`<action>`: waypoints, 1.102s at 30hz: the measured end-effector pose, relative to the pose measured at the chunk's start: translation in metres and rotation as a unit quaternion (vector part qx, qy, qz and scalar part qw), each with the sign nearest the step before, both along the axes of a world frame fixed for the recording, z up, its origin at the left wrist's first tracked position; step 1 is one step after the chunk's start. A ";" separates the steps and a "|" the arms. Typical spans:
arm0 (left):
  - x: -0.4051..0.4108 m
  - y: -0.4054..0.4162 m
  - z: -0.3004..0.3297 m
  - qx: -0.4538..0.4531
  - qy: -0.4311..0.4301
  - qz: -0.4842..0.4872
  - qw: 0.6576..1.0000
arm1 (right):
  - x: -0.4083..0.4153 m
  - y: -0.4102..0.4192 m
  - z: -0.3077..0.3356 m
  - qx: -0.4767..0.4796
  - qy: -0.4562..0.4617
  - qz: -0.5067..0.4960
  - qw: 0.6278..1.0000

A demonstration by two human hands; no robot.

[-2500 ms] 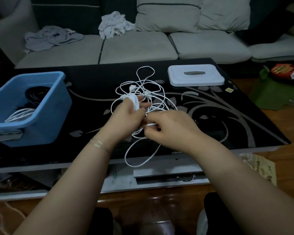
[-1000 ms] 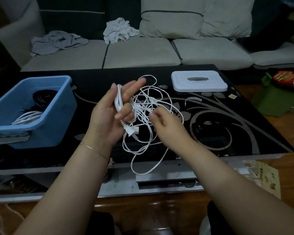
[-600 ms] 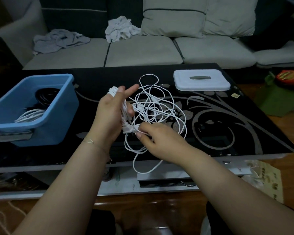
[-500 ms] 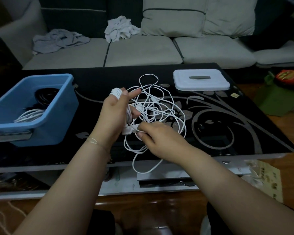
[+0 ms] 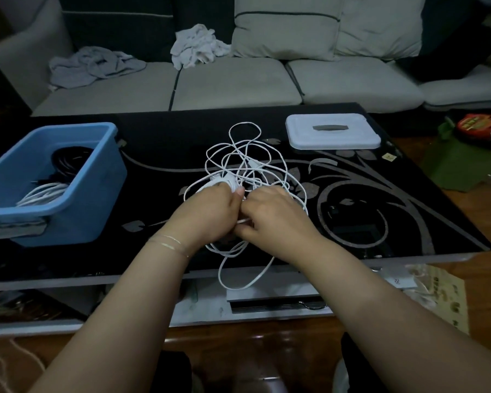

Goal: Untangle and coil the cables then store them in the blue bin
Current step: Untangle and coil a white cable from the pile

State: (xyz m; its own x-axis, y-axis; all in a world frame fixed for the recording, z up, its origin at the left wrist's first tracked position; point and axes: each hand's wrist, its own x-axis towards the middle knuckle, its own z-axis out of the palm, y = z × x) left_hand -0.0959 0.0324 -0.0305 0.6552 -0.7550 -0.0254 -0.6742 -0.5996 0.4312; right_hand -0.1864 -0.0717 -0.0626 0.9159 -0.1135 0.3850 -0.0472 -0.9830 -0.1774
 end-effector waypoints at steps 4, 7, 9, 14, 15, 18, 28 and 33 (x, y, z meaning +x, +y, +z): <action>0.008 0.010 0.003 0.055 0.088 -0.032 0.994 | -0.004 -0.020 0.009 0.024 0.012 -0.011 1.000; 0.016 0.024 0.006 0.048 0.189 -0.112 0.974 | -0.008 -0.038 0.013 0.069 0.019 -0.059 0.996; 0.015 0.030 0.009 -0.003 0.262 -0.162 0.951 | -0.008 -0.043 0.012 0.185 -0.001 -0.099 0.978; 0.020 0.033 0.011 -0.194 0.415 -0.208 0.864 | -0.002 -0.045 0.018 0.448 -0.094 -0.115 0.882; 0.021 0.034 0.011 -0.237 0.460 -0.202 0.832 | -0.003 -0.043 0.020 0.465 -0.082 -0.100 0.876; 0.027 0.035 0.012 -0.313 0.583 -0.186 0.727 | -0.002 -0.035 0.018 0.474 -0.037 -0.058 0.878; 0.046 0.031 0.003 -0.391 0.810 -0.234 0.371 | -0.001 -0.019 0.020 0.582 -0.035 0.025 0.812; 0.034 0.026 0.007 -0.522 0.713 -0.023 0.467 | 0.001 -0.012 0.015 0.569 -0.028 0.016 0.822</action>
